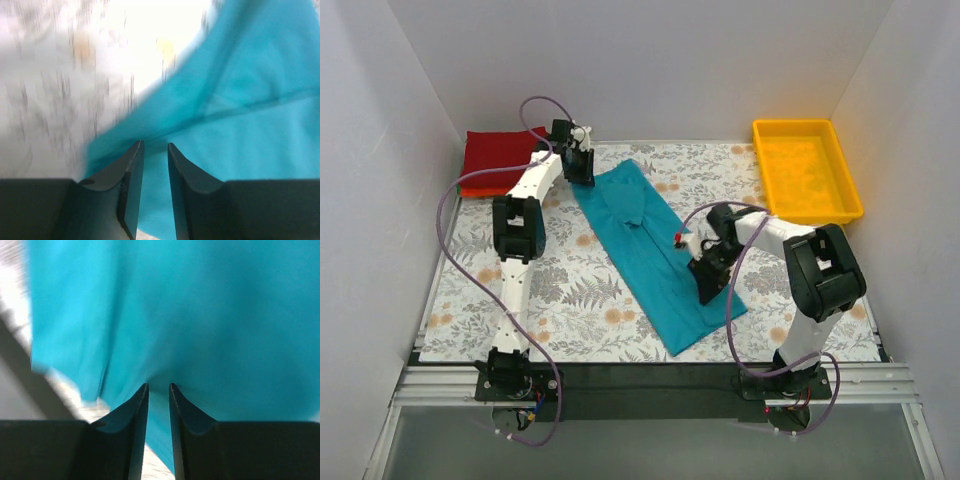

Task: Fold and stack the t-shirts
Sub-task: Fold the tshirt

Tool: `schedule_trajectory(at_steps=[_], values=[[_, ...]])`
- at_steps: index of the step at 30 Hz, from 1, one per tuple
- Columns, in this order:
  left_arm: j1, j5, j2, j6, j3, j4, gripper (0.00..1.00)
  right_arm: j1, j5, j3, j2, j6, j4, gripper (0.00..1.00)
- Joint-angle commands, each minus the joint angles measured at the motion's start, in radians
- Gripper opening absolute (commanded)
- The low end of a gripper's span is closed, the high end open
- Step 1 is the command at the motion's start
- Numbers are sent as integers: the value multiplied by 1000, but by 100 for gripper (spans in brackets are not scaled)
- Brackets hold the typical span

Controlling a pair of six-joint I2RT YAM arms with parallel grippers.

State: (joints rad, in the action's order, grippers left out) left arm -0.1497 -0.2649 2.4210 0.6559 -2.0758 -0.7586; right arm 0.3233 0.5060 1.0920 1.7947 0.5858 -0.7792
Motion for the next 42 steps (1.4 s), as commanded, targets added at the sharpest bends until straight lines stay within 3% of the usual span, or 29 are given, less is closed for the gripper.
schedule_trajectory(at_steps=[1,2,4,5,7,12,17,25,29,33,40,42], values=[[-31,-34,188,-50,-422,-128,25,204,264,-41,-67,48,-181,31],[-34,-45,173,-44,-456,-110,28,256,335,-6,-75,42,-201,33],[-37,-39,80,-32,-330,24,31,269,394,49,-70,29,-218,34],[-37,-34,25,-16,-146,78,32,266,408,109,-63,23,-230,34],[-37,-28,-147,-6,76,183,33,255,396,156,-58,13,-232,37],[-37,-149,-416,80,346,202,33,206,365,249,-14,-4,-216,38],[-59,-309,-490,183,560,231,29,154,278,264,46,-81,-112,37],[-79,-296,-514,231,746,294,25,115,194,258,66,-97,-80,34],[-82,-283,-475,255,761,298,25,115,115,154,40,-58,-75,33],[-76,-179,-320,199,662,256,24,118,137,74,43,-55,-26,31],[-24,-108,-73,125,312,177,23,119,221,167,120,-116,23,31],[-13,-91,-14,93,144,135,23,122,278,227,141,-135,27,32]])
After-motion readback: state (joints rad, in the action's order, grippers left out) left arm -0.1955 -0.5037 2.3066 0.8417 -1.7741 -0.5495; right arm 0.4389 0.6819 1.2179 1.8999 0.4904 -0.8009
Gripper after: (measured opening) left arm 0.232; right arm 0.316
